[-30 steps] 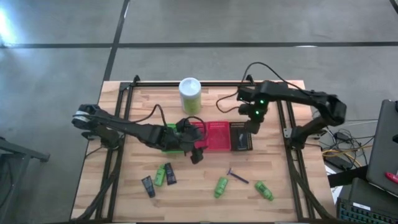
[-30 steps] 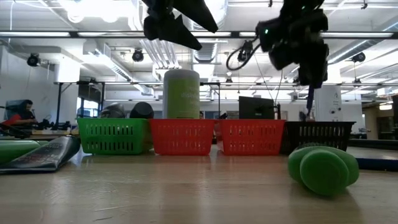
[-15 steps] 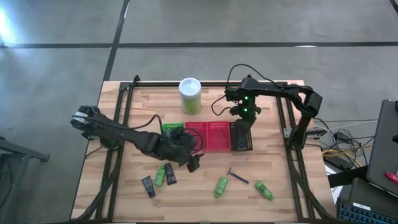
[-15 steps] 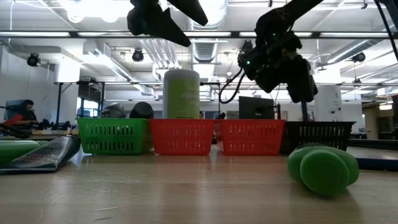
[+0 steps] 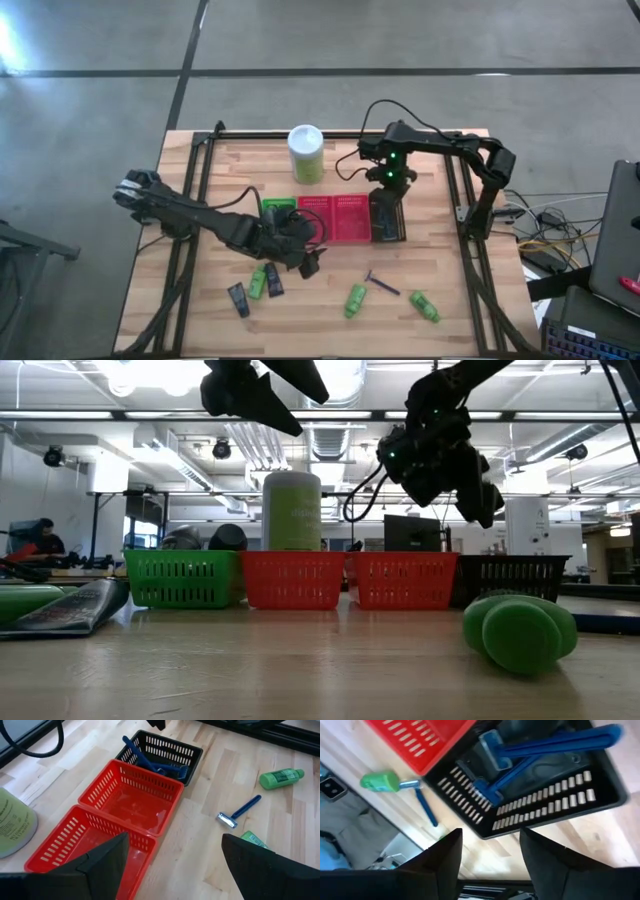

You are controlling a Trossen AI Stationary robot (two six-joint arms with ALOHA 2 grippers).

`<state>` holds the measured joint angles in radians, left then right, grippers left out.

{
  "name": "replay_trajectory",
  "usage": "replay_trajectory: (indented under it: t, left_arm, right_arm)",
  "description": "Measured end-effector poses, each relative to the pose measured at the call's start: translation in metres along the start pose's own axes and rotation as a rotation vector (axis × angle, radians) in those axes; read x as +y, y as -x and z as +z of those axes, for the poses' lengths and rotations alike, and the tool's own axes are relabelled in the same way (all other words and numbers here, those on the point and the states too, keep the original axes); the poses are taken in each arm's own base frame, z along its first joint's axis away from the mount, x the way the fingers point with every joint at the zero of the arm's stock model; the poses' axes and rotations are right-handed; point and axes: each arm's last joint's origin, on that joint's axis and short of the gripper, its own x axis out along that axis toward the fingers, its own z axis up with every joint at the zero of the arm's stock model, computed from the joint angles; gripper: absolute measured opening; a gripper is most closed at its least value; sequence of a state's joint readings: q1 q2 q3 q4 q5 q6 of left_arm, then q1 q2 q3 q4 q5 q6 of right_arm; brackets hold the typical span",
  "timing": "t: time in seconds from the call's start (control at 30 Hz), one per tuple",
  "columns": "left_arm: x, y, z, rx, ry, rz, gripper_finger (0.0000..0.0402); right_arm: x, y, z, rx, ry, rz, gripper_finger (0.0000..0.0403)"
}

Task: Pick & Place Travel size toiletries
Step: Put the blue razor into the black bin

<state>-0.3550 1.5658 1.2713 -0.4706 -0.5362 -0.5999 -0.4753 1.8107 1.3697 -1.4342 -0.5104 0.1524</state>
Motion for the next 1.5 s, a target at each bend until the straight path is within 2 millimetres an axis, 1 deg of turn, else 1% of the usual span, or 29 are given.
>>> replay_trajectory:
  t: [0.1,0.2,0.3,0.33,0.4,0.5,0.6,0.73,0.8,0.83,0.93,1.13,1.2,1.33,1.43,1.5]
  left_arm:
    - [-0.001,0.001,-0.001,0.002,-0.002,-0.002,0.0324]
    - [-0.002,0.002,-0.002,0.001,-0.004,-0.006,0.0324]
    - [-0.003,0.002,-0.002,-0.007,-0.003,0.004,0.0323]
    - [-0.003,0.002,-0.002,-0.01,-0.004,0.008,0.0324]
    - [-0.002,0.002,-0.002,-0.015,-0.003,0.016,0.0324]
    - [-0.002,0.002,-0.002,-0.017,-0.009,0.019,0.0323]
    - [-0.002,0.002,-0.002,-0.016,-0.007,0.02,0.0323]
    - [-0.002,0.003,-0.003,-0.011,0.016,0.021,0.0324]
    - [-0.002,0.003,-0.003,-0.011,0.028,0.021,0.0324]
    - [-0.002,0.003,-0.003,-0.011,0.034,0.021,0.0323]
    - [-0.002,0.003,-0.003,-0.012,0.035,0.023,0.0324]
    - [-0.002,0.003,-0.003,-0.013,0.033,0.026,0.0323]
    - [-0.002,0.003,-0.003,-0.009,0.031,0.029,0.0323]
    - [-0.002,0.003,-0.003,-0.009,0.031,0.029,0.0323]
    - [-0.002,0.003,-0.003,-0.009,0.031,0.029,0.0323]
    - [-0.002,0.003,-0.003,-0.009,0.032,0.029,0.0323]
  right_arm:
    - [-0.001,0.001,-0.001,-0.013,0.002,-0.038,0.0204]
    - [0.001,0.009,-0.008,-0.064,0.036,-0.118,0.0207]
    - [0.005,0.023,-0.012,-0.249,0.05,-0.27,0.0204]
    - [0.005,0.027,-0.01,-0.309,0.052,-0.281,0.0201]
    - [0.001,0.03,-0.003,-0.37,0.037,-0.252,0.019]
    - [-0.007,0.022,0.011,-0.378,0.004,-0.231,0.0159]
    - [-0.015,0.01,0.02,-0.342,-0.012,-0.322,0.0114]
    - [-0.023,0.007,0.021,-0.356,-0.024,-0.49,0.005]
    - [-0.023,0.011,0.019,-0.373,-0.023,-0.506,0.0021]
    - [-0.022,0.012,0.018,-0.377,-0.013,-0.498,0.0015]
    - [-0.021,0.01,0.016,-0.362,0.013,-0.437,0.0014]
    - [-0.02,-0.012,0.018,-0.247,0.059,-0.317,0.0009]
    - [-0.014,-0.017,0.017,-0.241,0.096,-0.322,0.0009]
    - [-0.003,-0.016,0.012,-0.255,0.185,-0.334,0.0008]
    - [-0.001,-0.014,0.012,-0.298,0.17,-0.403,0.0008]
    - [0.0,-0.012,0.011,-0.308,0.164,-0.406,0.0008]
